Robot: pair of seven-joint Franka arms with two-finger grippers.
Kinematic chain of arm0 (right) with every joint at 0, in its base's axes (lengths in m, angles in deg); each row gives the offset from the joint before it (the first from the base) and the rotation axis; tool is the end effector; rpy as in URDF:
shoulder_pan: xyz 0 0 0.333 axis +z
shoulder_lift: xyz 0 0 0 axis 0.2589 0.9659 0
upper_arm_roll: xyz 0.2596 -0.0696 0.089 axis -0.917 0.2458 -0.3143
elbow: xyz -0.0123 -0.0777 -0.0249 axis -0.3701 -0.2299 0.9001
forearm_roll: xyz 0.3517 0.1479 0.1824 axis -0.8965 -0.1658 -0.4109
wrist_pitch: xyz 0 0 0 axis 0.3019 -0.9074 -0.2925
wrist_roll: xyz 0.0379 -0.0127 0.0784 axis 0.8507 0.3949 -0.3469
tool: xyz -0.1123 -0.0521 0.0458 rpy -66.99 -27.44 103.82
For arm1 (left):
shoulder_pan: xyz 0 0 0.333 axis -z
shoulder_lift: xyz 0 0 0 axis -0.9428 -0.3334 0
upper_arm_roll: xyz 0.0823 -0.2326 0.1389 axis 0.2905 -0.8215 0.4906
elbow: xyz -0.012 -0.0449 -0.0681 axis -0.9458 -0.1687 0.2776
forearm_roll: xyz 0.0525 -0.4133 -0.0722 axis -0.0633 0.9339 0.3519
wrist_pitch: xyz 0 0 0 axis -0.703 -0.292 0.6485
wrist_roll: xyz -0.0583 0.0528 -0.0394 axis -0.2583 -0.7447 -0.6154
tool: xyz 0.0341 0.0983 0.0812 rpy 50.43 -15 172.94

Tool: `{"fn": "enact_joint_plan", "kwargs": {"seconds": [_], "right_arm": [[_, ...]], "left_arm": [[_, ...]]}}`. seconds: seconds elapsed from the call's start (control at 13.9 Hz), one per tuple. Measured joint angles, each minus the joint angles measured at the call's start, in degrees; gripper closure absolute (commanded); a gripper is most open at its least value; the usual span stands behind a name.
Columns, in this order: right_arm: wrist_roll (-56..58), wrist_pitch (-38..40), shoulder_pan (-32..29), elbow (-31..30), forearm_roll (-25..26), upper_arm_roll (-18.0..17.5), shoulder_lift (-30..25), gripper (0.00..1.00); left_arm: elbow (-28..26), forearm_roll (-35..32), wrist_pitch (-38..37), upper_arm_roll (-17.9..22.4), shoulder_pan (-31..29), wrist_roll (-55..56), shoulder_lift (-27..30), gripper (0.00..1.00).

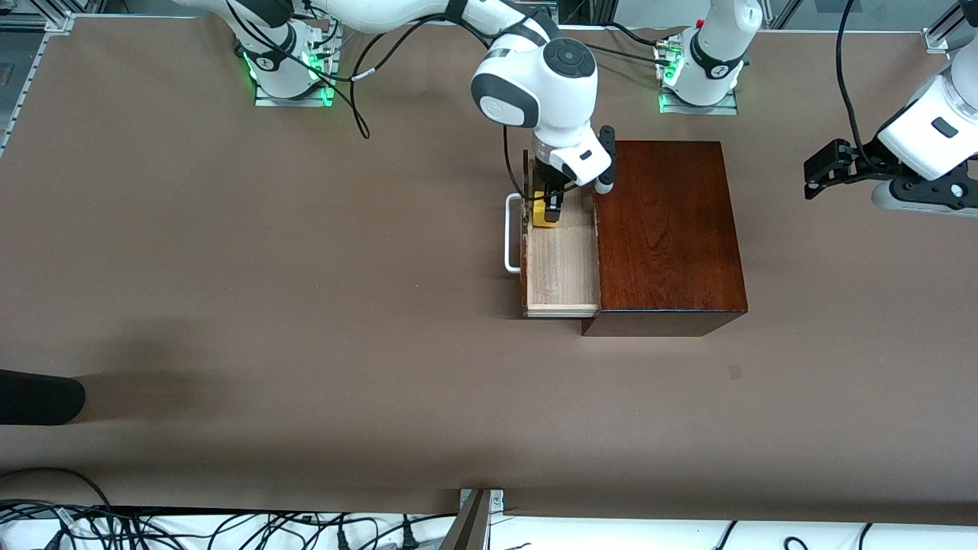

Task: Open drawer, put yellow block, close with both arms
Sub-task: 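Lower the cube into the drawer and open the right gripper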

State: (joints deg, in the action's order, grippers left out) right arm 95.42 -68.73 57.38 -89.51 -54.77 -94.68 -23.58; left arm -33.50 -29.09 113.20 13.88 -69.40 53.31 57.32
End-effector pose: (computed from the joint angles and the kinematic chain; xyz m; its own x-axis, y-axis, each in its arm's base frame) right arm 0.4251 0.6526 0.2768 0.0956 0.9939 0.0558 0.9841 -0.1028 0.1446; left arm 0.5923 -0.0532 0.5656 0.9934 -0.1076 -0.0386 -0.1091 -0.9933 -0.0384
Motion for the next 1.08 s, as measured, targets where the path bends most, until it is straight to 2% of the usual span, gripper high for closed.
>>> {"fn": "enact_joint_plan", "kwargs": {"seconds": [0.14, 0.22, 0.5, 0.72, 0.94, 1.08], "right_arm": [[0.02, -0.96, -0.01, 0.04, 0.77, 0.16, 0.88, 0.62], [0.02, -1.04, -0.03, 0.26, 0.8, 0.25, 1.0, 0.01], [0.06, 1.5, -0.42, 3.21, -0.04, 0.3, 0.93, 0.0], [0.06, 7.35, -0.37, 7.56, -2.52, 0.03, -0.33, 0.0], [-0.91, 14.17, -2.07, 10.67, -6.33, 0.47, -6.66, 0.0], [-2.02, 19.0, -6.21, 11.09, -7.42, 0.75, -12.43, 0.0]], "left_arm": [[0.0, 0.0, 0.0, 0.0, 0.0, 0.0, 0.0, 0.0], [0.0, 0.0, 0.0, 0.01, 0.0, 0.0, 0.0, 0.0], [0.0, 0.0, 0.0, 0.02, 0.0, 0.0, 0.0, 0.0], [0.0, 0.0, 0.0, 0.03, 0.0, 0.0, 0.0, 0.0], [-0.01, 0.0, 0.0, 0.08, 0.0, 0.0, -0.16, 0.0], [-0.01, 0.02, 0.0, 0.05, 0.0, 0.0, -0.54, 0.0]]}}
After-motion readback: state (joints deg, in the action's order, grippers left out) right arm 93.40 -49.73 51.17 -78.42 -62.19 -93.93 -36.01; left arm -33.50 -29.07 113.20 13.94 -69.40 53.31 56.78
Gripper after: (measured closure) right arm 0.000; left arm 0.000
